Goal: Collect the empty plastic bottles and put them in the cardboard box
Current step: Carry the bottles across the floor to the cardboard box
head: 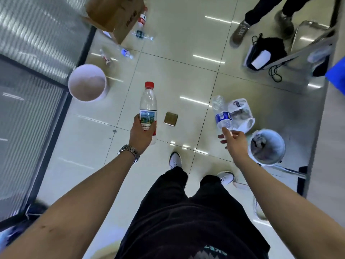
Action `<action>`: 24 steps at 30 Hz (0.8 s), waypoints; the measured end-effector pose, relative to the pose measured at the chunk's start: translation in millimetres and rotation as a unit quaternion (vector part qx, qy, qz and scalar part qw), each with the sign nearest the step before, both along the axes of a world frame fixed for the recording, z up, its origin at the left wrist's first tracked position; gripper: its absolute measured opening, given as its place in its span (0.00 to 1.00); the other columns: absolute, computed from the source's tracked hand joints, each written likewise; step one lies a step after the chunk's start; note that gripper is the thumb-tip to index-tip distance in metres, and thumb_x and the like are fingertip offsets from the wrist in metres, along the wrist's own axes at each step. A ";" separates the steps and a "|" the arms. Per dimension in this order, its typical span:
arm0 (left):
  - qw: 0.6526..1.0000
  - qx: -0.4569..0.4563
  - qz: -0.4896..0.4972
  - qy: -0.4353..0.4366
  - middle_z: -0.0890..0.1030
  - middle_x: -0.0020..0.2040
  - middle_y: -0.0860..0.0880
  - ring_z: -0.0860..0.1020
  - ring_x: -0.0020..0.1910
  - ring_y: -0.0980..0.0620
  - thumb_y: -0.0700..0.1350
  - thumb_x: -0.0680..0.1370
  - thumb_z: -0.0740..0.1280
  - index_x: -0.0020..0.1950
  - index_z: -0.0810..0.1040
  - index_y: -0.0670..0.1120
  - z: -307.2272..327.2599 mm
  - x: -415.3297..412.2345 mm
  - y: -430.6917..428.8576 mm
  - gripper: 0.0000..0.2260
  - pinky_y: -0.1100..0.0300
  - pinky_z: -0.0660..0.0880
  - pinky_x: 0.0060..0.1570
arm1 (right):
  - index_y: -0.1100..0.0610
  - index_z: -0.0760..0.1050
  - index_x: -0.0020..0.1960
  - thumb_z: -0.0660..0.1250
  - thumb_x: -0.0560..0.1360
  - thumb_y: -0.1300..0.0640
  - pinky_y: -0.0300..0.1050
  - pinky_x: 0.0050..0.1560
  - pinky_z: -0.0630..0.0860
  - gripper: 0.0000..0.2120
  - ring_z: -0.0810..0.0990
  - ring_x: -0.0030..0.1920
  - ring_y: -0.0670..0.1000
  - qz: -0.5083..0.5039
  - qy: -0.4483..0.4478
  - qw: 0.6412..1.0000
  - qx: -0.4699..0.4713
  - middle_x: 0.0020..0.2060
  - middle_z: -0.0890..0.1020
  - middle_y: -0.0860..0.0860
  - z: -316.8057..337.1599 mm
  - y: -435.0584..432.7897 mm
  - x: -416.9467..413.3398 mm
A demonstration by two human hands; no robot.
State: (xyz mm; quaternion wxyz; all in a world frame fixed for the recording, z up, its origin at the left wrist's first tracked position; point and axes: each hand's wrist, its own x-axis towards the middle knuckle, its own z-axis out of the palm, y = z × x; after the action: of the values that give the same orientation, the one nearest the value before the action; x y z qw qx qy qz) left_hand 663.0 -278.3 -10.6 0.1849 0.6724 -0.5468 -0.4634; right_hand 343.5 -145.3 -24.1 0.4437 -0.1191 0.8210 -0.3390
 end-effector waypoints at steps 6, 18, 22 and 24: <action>0.997 0.001 0.072 -0.008 0.79 0.46 0.64 0.78 0.39 0.78 0.50 0.79 0.72 0.67 0.71 0.49 1.7 50.9 -5.5 0.19 0.82 0.69 0.32 | 0.66 0.75 0.65 0.70 0.78 0.44 0.47 0.46 0.78 0.27 0.85 0.38 0.49 0.027 -0.003 0.999 0.018 0.45 0.89 0.52 5.3 -55.3 34.3; 0.986 0.056 0.159 -0.002 0.81 0.43 0.59 0.80 0.36 0.73 0.49 0.79 0.71 0.63 0.71 0.52 -1.1 54.5 -35.6 0.15 0.73 0.73 0.26 | 0.63 0.80 0.57 0.69 0.76 0.43 0.49 0.47 0.77 0.23 0.87 0.40 0.50 0.103 -0.017 0.994 0.037 0.43 0.90 0.50 6.3 -148.4 56.1; 0.980 0.067 0.189 0.000 0.82 0.44 0.56 0.80 0.36 0.72 0.48 0.79 0.71 0.64 0.71 0.51 2.2 43.9 -64.7 0.15 0.75 0.71 0.24 | 0.64 0.80 0.58 0.69 0.76 0.43 0.53 0.50 0.80 0.24 0.87 0.41 0.51 0.129 -0.022 0.990 0.048 0.42 0.90 0.50 0.1 -194.2 50.8; 0.977 0.068 0.201 0.003 0.82 0.47 0.54 0.83 0.38 0.63 0.49 0.79 0.72 0.64 0.72 0.50 2.9 39.1 -79.4 0.16 0.75 0.72 0.24 | 0.64 0.80 0.58 0.70 0.75 0.42 0.51 0.49 0.80 0.25 0.87 0.42 0.51 0.153 -0.025 0.987 0.051 0.41 0.90 0.49 -3.4 -216.2 47.2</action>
State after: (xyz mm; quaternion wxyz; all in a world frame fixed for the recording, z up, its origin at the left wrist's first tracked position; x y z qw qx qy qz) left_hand 702.2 -357.7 -7.7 0.2298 0.7784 -0.3672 -0.4544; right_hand 390.7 -361.5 -27.6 0.5161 -0.2116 0.7982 -0.2275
